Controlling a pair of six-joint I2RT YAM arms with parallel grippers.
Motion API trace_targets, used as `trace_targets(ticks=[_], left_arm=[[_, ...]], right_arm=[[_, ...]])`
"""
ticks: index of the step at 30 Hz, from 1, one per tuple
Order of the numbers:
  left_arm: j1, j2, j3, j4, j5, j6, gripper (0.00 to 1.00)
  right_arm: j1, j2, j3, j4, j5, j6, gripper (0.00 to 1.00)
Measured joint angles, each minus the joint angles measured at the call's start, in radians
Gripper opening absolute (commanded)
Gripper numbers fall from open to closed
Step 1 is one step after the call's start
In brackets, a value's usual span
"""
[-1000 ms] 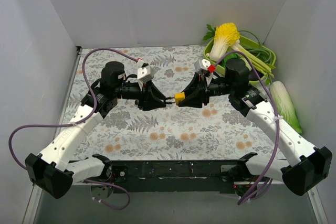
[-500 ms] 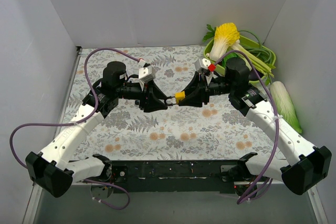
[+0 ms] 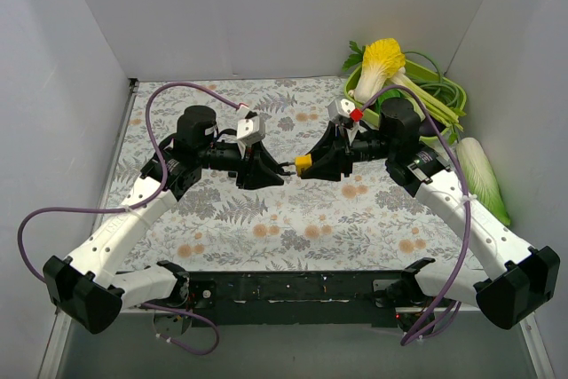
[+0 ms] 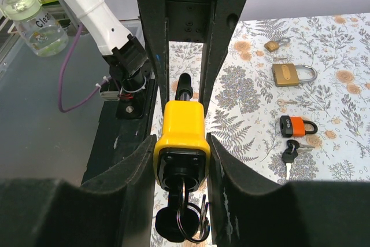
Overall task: Lock with the key
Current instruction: Lock the lock.
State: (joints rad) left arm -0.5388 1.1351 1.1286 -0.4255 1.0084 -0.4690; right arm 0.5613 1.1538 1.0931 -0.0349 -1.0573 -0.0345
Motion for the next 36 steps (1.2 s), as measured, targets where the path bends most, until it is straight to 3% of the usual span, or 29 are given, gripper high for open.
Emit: trace_targets(ticks=[11,23,36], left_arm=[[-0.014,0.001,0.002,0.039,-0.003,-0.065,0.00],[-0.044,0.020,-0.001,0.098,-0.032,-0.202,0.00],[-0.053,0.069,-0.042,0.170,-0.040,-0.342,0.00]], right_arm=[[0.007,0.000,-0.002,-0.005,0.004,-0.008,0.01],[0.023,0.003,-0.013,0.033,0.010,0.053,0.01],[0.029,0.024,-0.124,0.206,0.032,0.164,0.01]])
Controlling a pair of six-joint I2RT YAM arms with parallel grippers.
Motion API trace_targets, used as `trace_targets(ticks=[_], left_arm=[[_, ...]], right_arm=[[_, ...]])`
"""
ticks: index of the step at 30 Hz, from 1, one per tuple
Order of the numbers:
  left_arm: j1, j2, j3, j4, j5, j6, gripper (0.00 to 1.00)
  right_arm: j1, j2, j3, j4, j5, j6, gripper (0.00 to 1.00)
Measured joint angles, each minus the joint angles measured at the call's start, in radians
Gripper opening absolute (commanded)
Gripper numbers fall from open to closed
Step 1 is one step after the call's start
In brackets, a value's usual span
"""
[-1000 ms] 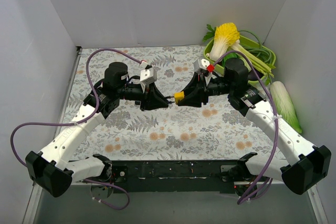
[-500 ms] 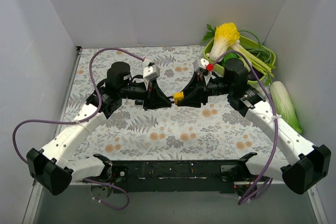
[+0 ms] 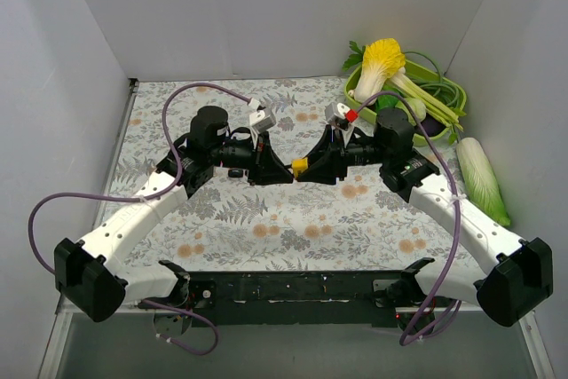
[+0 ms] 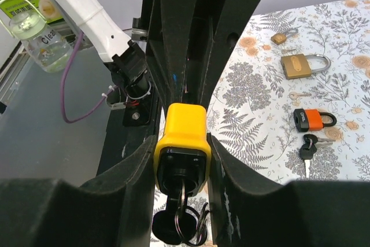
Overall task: Lock with the key
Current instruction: Lock the lock.
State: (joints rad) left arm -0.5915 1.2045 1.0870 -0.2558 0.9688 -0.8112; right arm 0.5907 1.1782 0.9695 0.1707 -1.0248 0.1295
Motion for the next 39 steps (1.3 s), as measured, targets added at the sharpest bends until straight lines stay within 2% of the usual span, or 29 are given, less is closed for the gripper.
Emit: trace_targets(ticks=[5,7,8,9,10,12,19,23,32,34,36,39], left_arm=[[0.000,-0.008,-0.012,-0.001,-0.016,0.003,0.00],[0.000,-0.024,-0.024,-0.005,-0.024,0.016,0.00],[0.000,-0.035,-0.034,-0.003,-0.029,0.023,0.00],[-0.001,-0.043,-0.042,-0.003,-0.031,0.031,0.00],[-0.004,-0.051,-0.050,0.001,-0.034,0.039,0.00],[-0.008,-0.062,-0.061,0.005,-0.032,0.057,0.00],[0.013,-0.098,-0.060,-0.012,-0.012,0.164,0.00],[0.023,-0.101,-0.058,-0.037,-0.009,0.208,0.00],[0.024,-0.091,-0.057,-0.068,0.006,0.241,0.00],[0.024,-0.084,-0.055,-0.073,0.011,0.243,0.00],[0.024,-0.076,-0.053,-0.078,0.012,0.246,0.00],[0.024,-0.067,-0.051,-0.083,0.014,0.246,0.00]], right_arm=[[0.002,0.007,0.014,-0.031,-0.003,-0.026,0.01],[0.003,0.006,0.039,-0.095,-0.011,-0.076,0.09],[0.004,0.009,0.053,-0.135,-0.013,-0.103,0.15],[0.005,0.011,0.066,-0.181,-0.016,-0.135,0.38],[0.005,0.012,0.075,-0.212,-0.019,-0.159,0.50],[0.000,0.017,0.106,-0.304,-0.026,-0.222,0.65],[-0.082,0.059,0.215,-0.642,-0.023,-0.451,0.65],[-0.105,0.074,0.277,-0.771,-0.018,-0.557,0.57],[-0.104,0.092,0.306,-0.860,-0.029,-0.634,0.54],[-0.102,0.097,0.313,-0.866,-0.030,-0.636,0.56],[-0.097,0.103,0.322,-0.871,-0.030,-0.638,0.66],[-0.092,0.108,0.330,-0.872,-0.030,-0.639,0.66]])
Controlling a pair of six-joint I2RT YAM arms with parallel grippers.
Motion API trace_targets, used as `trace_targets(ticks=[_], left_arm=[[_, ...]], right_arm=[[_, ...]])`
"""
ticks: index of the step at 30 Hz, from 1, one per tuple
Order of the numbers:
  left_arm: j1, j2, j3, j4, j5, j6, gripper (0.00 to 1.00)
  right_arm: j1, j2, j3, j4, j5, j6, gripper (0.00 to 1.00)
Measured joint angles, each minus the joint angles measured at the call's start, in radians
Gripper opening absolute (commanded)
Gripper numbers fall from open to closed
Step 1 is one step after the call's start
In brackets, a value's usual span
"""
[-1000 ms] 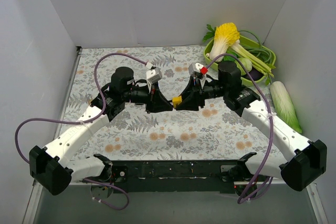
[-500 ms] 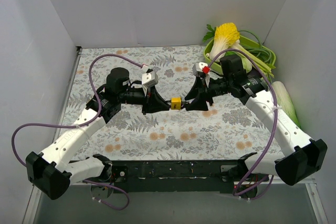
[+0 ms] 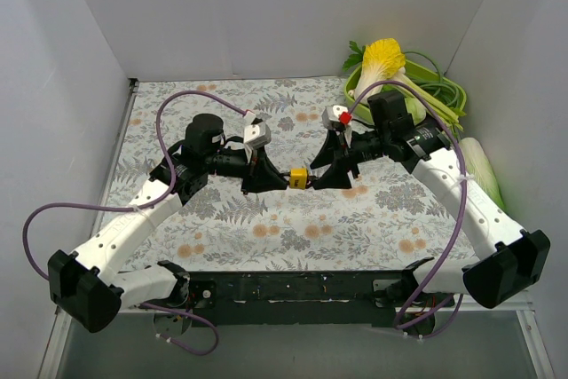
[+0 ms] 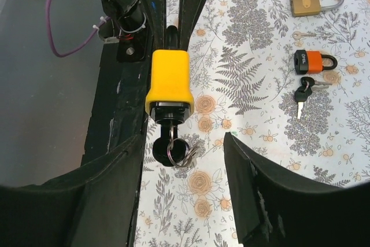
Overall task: Lock with the key
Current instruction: Lock the lock.
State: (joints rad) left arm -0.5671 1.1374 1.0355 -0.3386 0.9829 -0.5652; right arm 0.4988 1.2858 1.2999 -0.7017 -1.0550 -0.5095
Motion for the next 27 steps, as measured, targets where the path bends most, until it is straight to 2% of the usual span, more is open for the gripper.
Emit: trace_targets(ticks=[2,5,6,7,12,17,20,23,27], left_arm=[[0.000,0.002,0.000,-0.003,0.000,0.000,0.00],[0.000,0.002,0.000,-0.006,0.001,-0.001,0.00],[0.000,0.002,0.000,-0.006,0.001,0.000,0.00],[0.000,0.002,0.000,-0.006,0.001,0.000,0.00],[0.002,0.007,0.001,-0.008,-0.002,0.000,0.00],[0.002,0.020,0.002,-0.018,-0.003,0.000,0.00],[0.002,0.020,0.002,-0.028,-0.003,-0.001,0.00],[0.002,0.020,0.002,-0.028,-0.006,-0.011,0.00],[0.019,0.020,0.002,-0.027,-0.014,-0.038,0.00]], right_arm=[[0.001,0.000,0.002,-0.001,-0.001,0.000,0.63],[0.001,0.000,0.002,-0.008,-0.002,-0.013,0.49],[0.001,0.000,0.003,-0.010,-0.001,-0.017,0.42],[0.001,0.000,0.003,-0.011,-0.002,-0.019,0.39],[0.013,0.001,0.003,-0.014,-0.003,-0.017,0.30],[0.034,0.011,0.003,-0.006,0.007,-0.013,0.26],[0.042,0.017,0.003,-0.005,0.024,-0.014,0.19],[0.047,0.018,0.003,-0.006,0.042,-0.023,0.01],[0.050,0.018,0.003,-0.015,0.062,-0.051,0.01]])
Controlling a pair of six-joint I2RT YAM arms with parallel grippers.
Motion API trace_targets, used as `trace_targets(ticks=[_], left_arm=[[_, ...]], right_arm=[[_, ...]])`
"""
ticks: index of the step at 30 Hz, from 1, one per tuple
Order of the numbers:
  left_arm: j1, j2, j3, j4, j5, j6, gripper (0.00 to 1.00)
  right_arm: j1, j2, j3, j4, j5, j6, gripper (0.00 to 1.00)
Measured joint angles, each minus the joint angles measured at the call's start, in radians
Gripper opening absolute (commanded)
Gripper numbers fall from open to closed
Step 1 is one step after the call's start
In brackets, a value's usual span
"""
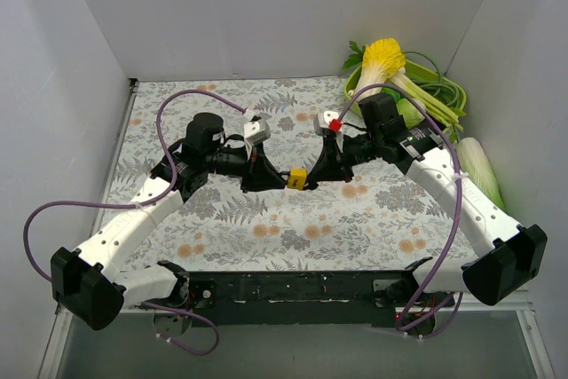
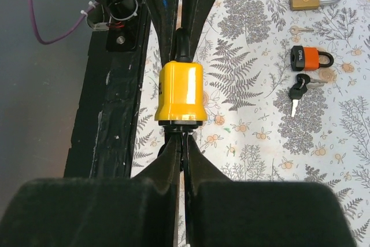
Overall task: Lock with the key
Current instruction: Lock the lock, then place the key at the center of the board.
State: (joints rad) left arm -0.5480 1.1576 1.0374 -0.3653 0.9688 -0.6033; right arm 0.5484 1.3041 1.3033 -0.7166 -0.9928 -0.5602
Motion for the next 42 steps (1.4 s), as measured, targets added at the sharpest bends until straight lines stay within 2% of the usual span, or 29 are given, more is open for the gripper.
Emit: trace_targets(ticks=[5,13,19,27,33,42], left_arm=[[0.063,0.000,0.000,-0.006,0.030,-0.009,0.00],[0.198,0.002,0.009,-0.015,0.037,0.024,0.00],[0.277,0.029,0.009,0.027,0.029,-0.016,0.00],[0.311,0.049,-0.006,0.038,-0.026,-0.051,0.00],[0.312,0.049,-0.048,0.059,-0.044,-0.087,0.00],[0.315,0.049,-0.063,0.059,-0.045,-0.100,0.00]], right_arm=[[-0.006,0.001,0.000,-0.003,0.048,-0.029,0.01],[-0.119,0.034,-0.022,-0.052,0.063,-0.014,0.01],[-0.129,0.090,-0.214,0.174,0.178,0.204,0.01],[-0.102,0.323,-0.234,0.410,0.317,0.431,0.01],[-0.088,0.428,-0.230,0.540,0.337,0.514,0.01],[-0.088,0.557,-0.209,0.607,0.340,0.575,0.01]])
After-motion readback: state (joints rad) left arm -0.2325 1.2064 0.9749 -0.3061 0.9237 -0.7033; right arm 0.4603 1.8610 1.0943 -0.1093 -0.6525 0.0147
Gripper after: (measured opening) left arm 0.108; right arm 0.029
